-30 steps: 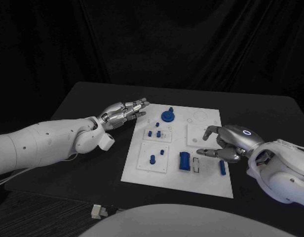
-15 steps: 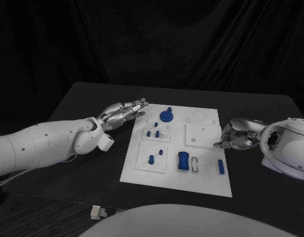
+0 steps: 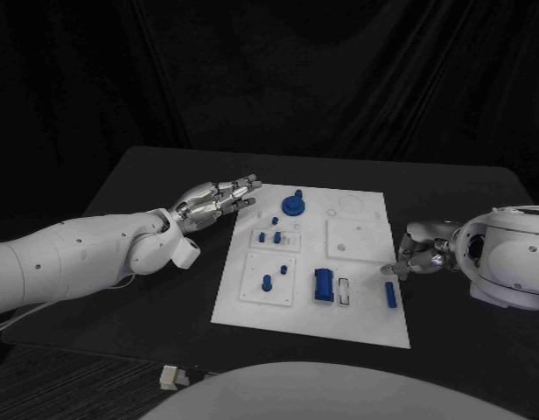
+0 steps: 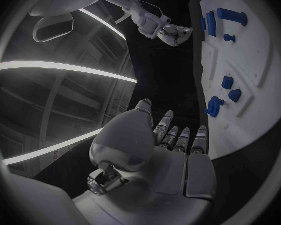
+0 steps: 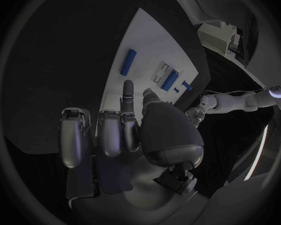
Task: Assemble the parts on the task board
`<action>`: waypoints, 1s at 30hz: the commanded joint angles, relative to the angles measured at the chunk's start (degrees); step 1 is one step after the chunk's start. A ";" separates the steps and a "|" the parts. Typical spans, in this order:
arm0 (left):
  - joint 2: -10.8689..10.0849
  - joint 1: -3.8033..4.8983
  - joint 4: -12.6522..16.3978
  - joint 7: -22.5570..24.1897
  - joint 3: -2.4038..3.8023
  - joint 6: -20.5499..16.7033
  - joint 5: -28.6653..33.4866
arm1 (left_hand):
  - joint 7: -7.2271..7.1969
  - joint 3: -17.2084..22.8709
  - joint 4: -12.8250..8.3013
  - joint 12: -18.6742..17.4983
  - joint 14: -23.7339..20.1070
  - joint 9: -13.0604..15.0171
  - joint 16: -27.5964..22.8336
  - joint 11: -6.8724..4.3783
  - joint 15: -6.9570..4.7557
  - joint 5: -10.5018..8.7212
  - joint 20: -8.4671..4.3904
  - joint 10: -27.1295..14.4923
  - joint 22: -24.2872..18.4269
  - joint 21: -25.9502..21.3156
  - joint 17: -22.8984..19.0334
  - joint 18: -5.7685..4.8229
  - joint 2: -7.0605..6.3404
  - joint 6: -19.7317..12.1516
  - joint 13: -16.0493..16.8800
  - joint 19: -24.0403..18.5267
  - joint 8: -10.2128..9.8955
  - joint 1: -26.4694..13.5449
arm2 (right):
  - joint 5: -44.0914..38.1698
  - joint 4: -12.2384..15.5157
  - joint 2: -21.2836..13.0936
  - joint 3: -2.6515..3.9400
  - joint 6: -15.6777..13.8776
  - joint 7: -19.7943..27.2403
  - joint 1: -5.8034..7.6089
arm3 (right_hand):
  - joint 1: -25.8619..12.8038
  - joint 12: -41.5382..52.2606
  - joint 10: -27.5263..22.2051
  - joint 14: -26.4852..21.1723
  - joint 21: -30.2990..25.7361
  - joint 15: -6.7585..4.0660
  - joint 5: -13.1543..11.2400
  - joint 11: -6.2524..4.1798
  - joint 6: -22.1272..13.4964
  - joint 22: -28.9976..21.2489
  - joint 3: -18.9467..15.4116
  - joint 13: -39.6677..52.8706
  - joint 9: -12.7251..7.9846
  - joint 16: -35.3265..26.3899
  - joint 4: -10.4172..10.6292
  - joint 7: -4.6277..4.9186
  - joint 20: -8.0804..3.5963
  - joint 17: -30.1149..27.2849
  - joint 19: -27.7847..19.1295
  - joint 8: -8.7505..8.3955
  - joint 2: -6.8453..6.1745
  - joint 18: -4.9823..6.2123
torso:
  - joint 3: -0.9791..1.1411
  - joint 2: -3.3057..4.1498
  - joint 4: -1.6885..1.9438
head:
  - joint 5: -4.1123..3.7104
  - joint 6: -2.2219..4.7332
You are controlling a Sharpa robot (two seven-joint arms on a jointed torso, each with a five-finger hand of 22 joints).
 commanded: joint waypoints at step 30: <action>0.02 -0.06 0.21 1.45 0.06 0.39 0.36 | 0.08 0.06 -0.40 0.21 -0.02 0.08 -0.21 0.67 -0.37 0.37 -0.40 0.30 -0.02 0.06 -0.09 1.04 0.04 0.42 0.12 0.01 0.33 0.34 | -1.43 -2.44 2.38 0.01 2.90 -2.87 -4.53 | 1.61 0.14 6.18 4.58 -0.54 0.36 1.01 0.97 -1.93 13.54 2.02 15.08 0.32 -0.10 -5.51 1.55 0.24 6.65 3.94 -9.02 -1.09 -0.16 | 0.00 -0.02 -0.03 | -0.35 0.01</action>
